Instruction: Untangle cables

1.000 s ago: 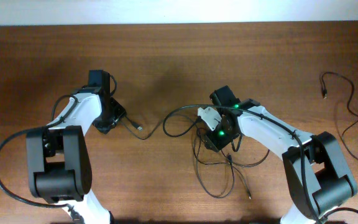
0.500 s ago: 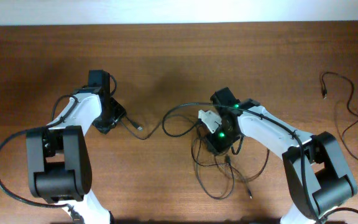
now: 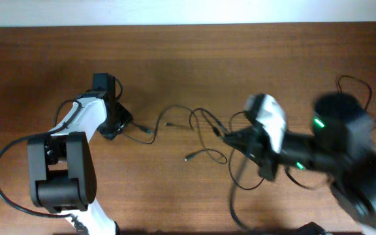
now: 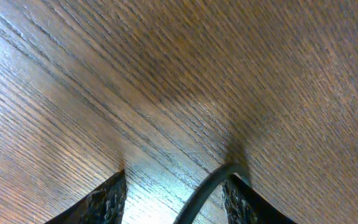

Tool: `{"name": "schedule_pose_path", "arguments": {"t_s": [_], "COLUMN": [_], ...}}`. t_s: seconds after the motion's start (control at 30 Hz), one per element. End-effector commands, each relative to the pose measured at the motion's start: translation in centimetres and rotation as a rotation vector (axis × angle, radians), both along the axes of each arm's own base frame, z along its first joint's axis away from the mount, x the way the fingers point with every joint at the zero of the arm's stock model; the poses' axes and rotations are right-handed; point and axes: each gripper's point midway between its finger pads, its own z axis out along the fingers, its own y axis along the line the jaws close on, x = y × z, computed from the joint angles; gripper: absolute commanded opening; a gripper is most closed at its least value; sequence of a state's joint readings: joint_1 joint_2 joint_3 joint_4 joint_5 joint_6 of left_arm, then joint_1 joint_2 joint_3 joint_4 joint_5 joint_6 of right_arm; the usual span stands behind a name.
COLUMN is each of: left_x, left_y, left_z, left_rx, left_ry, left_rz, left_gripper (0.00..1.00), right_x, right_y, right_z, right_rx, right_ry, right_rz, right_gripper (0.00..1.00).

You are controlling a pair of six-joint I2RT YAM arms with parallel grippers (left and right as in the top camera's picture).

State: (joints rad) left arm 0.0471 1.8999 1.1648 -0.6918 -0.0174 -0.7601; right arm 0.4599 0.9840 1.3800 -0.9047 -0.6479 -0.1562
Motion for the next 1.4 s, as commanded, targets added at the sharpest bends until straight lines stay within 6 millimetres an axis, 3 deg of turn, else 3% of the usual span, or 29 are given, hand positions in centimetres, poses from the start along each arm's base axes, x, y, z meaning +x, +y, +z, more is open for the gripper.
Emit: {"name": "schedule_pose_path", "arguments": {"t_s": [0.0, 0.13, 0.23, 0.3, 0.33, 0.47, 0.57, 0.7, 0.77, 0.8, 0.83, 0.87, 0.93, 1.0, 1.1, 1.13, 1.17, 1.2, 1.3, 1.37], "left_x": [-0.3, -0.3, -0.3, -0.3, -0.3, -0.3, -0.3, -0.3, -0.3, -0.3, -0.3, -0.3, -0.3, -0.3, -0.2, -0.1, -0.1, -0.1, -0.1, -0.1], "left_y": [-0.6, -0.6, -0.6, -0.6, -0.6, -0.6, -0.6, -0.6, -0.6, -0.7, -0.8, -0.8, -0.8, -0.8, -0.8, -0.8, -0.8, -0.8, -0.8, -0.9], "left_z": [-0.4, -0.4, -0.4, -0.4, -0.4, -0.4, -0.4, -0.4, -0.4, -0.4, -0.4, -0.4, -0.4, -0.4, -0.4, -0.4, -0.4, -0.4, -0.4, -0.4], "left_rx": [-0.023, -0.023, -0.023, -0.023, -0.023, -0.023, -0.023, -0.023, -0.025, -0.032, -0.034, -0.034, -0.034, -0.034, -0.034, -0.034, -0.034, -0.034, -0.034, -0.041], "left_ry": [0.01, 0.01, 0.01, 0.01, 0.01, 0.01, 0.011, 0.011, 0.011, 0.01, 0.01, 0.01, 0.01, 0.01, 0.005, 0.003, 0.002, 0.002, 0.002, 0.001], "left_rz": [-0.006, -0.006, -0.006, -0.006, -0.006, -0.006, -0.006, -0.006, -0.006, -0.007, -0.008, -0.008, -0.008, -0.007, -0.007, -0.007, -0.007, -0.007, -0.008, -0.009], "left_gripper": [0.52, 0.52, 0.52, 0.52, 0.52, 0.52, 0.52, 0.52, 0.52, 0.52, 0.52, 0.52, 0.52, 0.52, 0.53, 0.53, 0.53, 0.53, 0.53, 0.53], "right_x": [0.5, 0.1, 2.3, 4.5, 5.0, 6.5, 8.2, 10.9, 12.1, 12.1, 11.7, 11.7, 12.0, 12.6, 13.0, 13.0, 13.3, 13.7, 14.7, 15.5], "right_y": [-4.6, -7.5, -10.4, -15.8, -17.1, -19.2, -22.3, -27.7, -32.4, -36.1, -38.6, -39.7, -42.0, -42.0, -41.3, -41.1, -40.8, -40.5, -38.8, -36.3], "right_z": [2.5, 3.1, 2.0, 1.3, 1.1, -0.1, -1.7, -6.3, -9.3, -11.5, -13.4, -14.8, -20.4, -25.3, -29.0, -29.8, -29.9, -29.8, -29.3, -28.7], "right_rx": [-0.045, -0.07, -0.106, -0.194, -0.22, -0.349, -0.436, -0.445, -0.354, -0.31, -0.285, -0.267, -0.178, -0.09, -0.049, -0.051, -0.03, -0.005, 0.087, 0.138], "right_ry": [-0.177, -0.222, -0.157, -0.147, -0.142, -0.146, -0.081, 0.162, 0.333, 0.439, 0.525, 0.587, 0.819, 1.015, 1.152, 1.178, 1.184, 1.187, 1.202, 1.219], "right_rz": [-0.268, -0.41, -0.634, -0.985, -1.074, -1.211, -1.337, -1.446, -1.599, -1.735, -1.822, -1.853, -1.851, -1.766, -1.696, -1.685, -1.666, -1.646, -1.552, -1.421], "right_gripper": [0.04, 0.04, 0.04, 0.04, 0.04, 0.04, 0.04, 0.04, 0.04, 0.04, 0.04, 0.04, 0.04, 0.04, 0.04, 0.17, 0.68, 0.97, 0.98, 0.98]}}
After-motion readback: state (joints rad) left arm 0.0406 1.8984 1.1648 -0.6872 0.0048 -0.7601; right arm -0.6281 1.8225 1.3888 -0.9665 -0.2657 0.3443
